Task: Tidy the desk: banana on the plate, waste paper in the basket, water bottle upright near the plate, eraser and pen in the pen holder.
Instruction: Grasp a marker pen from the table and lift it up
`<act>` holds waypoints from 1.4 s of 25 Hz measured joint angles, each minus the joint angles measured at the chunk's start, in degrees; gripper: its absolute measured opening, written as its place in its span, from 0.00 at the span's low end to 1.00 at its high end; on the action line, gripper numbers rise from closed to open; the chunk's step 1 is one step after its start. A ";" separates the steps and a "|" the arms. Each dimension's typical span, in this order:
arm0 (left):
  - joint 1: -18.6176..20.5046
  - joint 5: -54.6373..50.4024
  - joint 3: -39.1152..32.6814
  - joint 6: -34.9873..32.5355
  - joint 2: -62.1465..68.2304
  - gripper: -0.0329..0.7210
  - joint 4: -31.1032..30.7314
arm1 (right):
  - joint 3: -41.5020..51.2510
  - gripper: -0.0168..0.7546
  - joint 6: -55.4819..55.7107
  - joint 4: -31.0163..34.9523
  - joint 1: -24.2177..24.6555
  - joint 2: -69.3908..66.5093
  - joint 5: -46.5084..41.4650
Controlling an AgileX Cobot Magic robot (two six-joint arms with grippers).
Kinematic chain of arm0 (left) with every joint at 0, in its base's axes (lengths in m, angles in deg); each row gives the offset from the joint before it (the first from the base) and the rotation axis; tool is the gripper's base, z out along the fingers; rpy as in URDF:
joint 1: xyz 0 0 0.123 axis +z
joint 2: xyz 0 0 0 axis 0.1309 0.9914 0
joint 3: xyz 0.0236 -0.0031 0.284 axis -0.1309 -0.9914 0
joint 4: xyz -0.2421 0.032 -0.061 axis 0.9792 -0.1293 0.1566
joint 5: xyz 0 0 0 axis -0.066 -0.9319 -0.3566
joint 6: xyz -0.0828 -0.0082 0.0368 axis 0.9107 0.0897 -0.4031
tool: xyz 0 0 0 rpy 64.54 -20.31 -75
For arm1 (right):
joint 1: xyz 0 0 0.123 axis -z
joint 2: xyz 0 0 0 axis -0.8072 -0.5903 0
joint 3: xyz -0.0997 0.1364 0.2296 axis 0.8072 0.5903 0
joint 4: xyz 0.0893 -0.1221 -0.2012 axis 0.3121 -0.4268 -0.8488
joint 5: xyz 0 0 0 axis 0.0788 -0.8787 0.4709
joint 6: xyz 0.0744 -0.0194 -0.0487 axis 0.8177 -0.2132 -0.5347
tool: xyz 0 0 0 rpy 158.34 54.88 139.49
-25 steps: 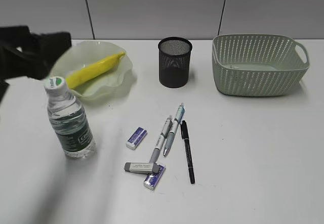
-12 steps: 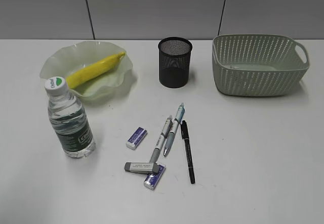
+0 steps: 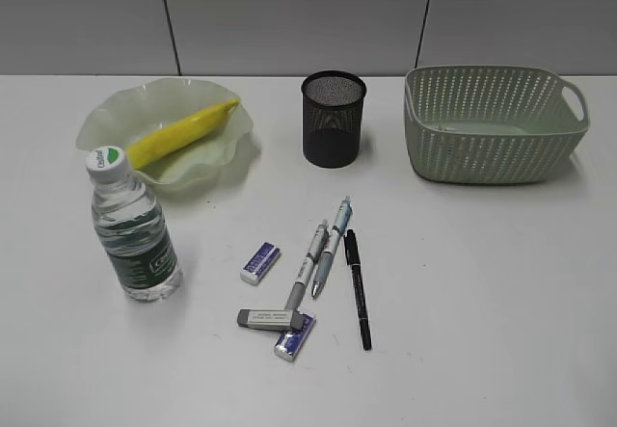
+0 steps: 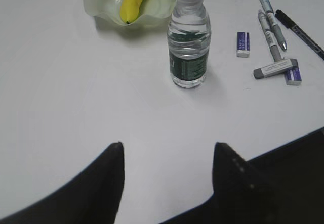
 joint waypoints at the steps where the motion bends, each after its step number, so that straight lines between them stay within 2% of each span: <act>1: 0.00 0.12 0.00 0.00 -0.23 0.60 0.06 | -0.13 0.47 -1.39 2.47 -0.40 -4.46 1.09; 3: 0.00 0.19 -0.05 0.00 -0.28 0.60 0.06 | -1.40 0.46 -2.47 4.91 -2.00 -13.72 2.75; 7: -0.12 0.25 -0.22 0.00 -2.42 0.60 0.11 | -8.52 0.46 -0.61 3.89 -7.45 -32.60 3.45; 11: -0.37 0.24 -0.32 0.00 -6.97 0.60 0.16 | -21.21 0.46 11.52 -2.86 -14.63 -52.38 1.96; 15: -0.37 0.28 -0.45 0.00 -10.48 0.60 0.16 | -36.44 0.46 26.02 -11.39 -21.01 -70.84 -6.11; 17: -0.37 0.22 -0.45 0.00 -11.56 0.60 0.16 | -42.94 0.46 29.57 -13.55 -23.21 -78.86 -9.11; 21: -0.37 0.22 -0.45 0.00 -11.57 0.60 0.16 | -53.34 0.49 34.18 -14.39 -24.69 -89.02 -10.98; 25: -0.37 0.22 -0.45 0.00 -11.62 0.60 0.16 | -58.57 0.51 35.64 -15.01 -24.74 -94.33 -11.26; 32: -0.37 0.22 -0.45 0.00 -11.62 0.60 0.16 | -59.62 0.50 36.01 -15.43 -24.74 -99.51 -12.16; 35: -0.37 0.22 -0.45 0.00 -11.62 0.60 0.16 | -59.68 0.45 35.94 -16.30 -24.74 -100.71 -12.30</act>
